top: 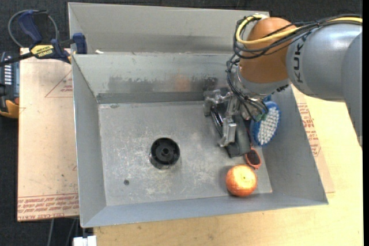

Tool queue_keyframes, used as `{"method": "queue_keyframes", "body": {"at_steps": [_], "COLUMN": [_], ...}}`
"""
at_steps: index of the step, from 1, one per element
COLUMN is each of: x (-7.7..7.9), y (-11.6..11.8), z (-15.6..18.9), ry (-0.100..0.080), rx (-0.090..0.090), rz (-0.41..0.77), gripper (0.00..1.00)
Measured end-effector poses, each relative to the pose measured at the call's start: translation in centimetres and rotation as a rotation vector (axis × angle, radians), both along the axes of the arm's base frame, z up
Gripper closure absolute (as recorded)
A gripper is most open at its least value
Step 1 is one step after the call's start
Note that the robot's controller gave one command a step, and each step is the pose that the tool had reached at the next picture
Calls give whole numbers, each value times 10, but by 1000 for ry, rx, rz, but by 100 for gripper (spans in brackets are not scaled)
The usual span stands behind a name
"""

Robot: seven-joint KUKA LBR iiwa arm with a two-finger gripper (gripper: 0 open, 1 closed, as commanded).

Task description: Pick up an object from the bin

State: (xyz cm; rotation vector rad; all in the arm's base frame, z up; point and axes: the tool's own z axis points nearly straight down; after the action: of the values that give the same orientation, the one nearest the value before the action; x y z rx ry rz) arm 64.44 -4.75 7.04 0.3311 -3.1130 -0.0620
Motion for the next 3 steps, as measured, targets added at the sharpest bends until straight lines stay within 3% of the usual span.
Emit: {"method": "queue_keyframes", "body": {"at_steps": [1, 2, 3], "x": [-28, -23, -40], "y": [7, -33, -80], "z": [-1, 119, 31], "ry": [3, -6, -10], "rx": [1, 0, 2], "rz": [-45, -7, -53], "gripper": [0, 0, 0]}}
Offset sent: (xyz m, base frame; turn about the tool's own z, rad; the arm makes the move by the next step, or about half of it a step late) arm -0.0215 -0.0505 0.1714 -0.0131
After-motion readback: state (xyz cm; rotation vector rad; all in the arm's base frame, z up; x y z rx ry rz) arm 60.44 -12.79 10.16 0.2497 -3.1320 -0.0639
